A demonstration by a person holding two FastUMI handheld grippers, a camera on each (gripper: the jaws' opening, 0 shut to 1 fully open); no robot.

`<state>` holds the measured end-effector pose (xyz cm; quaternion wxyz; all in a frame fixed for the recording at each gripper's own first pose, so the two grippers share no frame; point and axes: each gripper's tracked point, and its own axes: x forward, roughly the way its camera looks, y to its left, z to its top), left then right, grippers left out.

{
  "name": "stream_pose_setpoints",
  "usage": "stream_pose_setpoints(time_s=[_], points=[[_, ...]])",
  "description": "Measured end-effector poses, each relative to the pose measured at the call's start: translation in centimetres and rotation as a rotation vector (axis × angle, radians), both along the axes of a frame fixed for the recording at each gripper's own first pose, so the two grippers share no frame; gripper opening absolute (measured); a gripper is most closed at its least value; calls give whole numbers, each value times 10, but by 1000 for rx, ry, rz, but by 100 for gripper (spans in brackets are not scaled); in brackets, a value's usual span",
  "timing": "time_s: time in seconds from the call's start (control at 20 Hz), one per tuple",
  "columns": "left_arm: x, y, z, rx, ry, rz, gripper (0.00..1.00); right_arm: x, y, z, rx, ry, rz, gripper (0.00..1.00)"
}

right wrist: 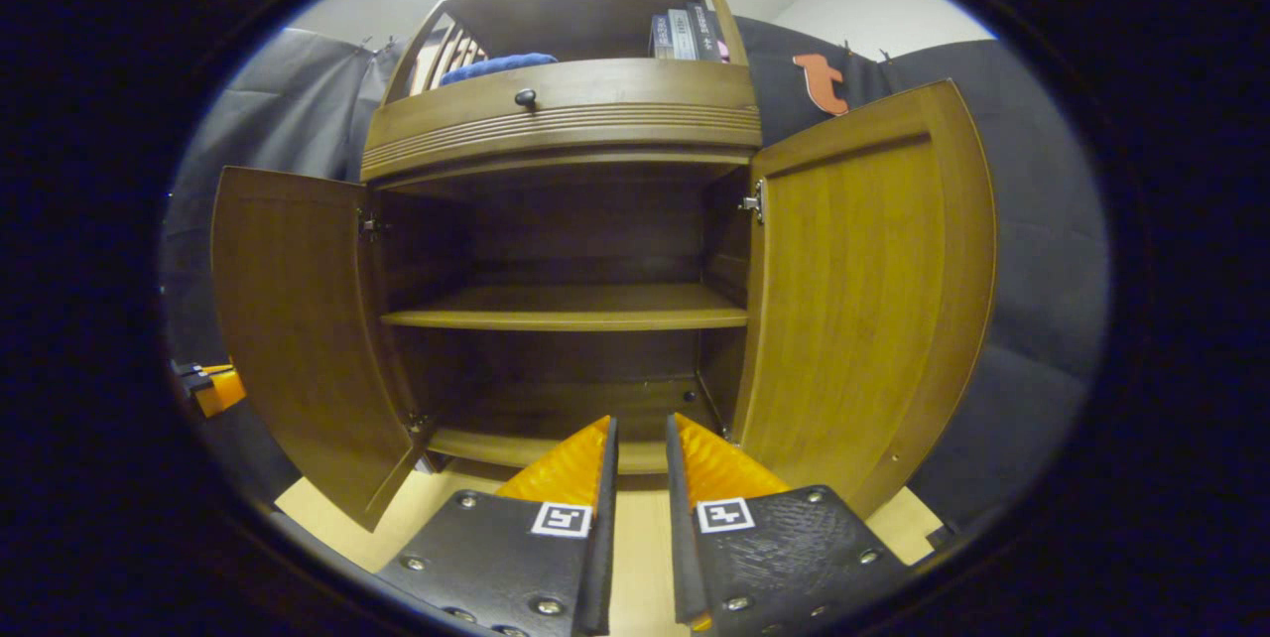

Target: Open the right door of the double-door shoe cabinet with the right hand, and open the left door with the left hand.

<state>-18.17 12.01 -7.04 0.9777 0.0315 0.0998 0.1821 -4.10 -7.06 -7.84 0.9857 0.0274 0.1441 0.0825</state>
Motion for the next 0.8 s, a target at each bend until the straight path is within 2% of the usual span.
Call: stream_pose_setpoints(time_s=[0.05,0.1,0.15,0.65,0.8], points=[[-2,2,1,1,0,7,10,0,1,0,3,0,3,24],[-4,4,1,1,-1,16,19,1,1,-1,6,0,5,25],[-6,7,2,0,-2,26,10,2,2,-2,8,2,8,24],[-29,23,2,-6,-4,133,10,2,3,-3,23,-1,42,24],[-32,19,2,-27,-11,133,10,0,3,-2,28,-3,50,25]])
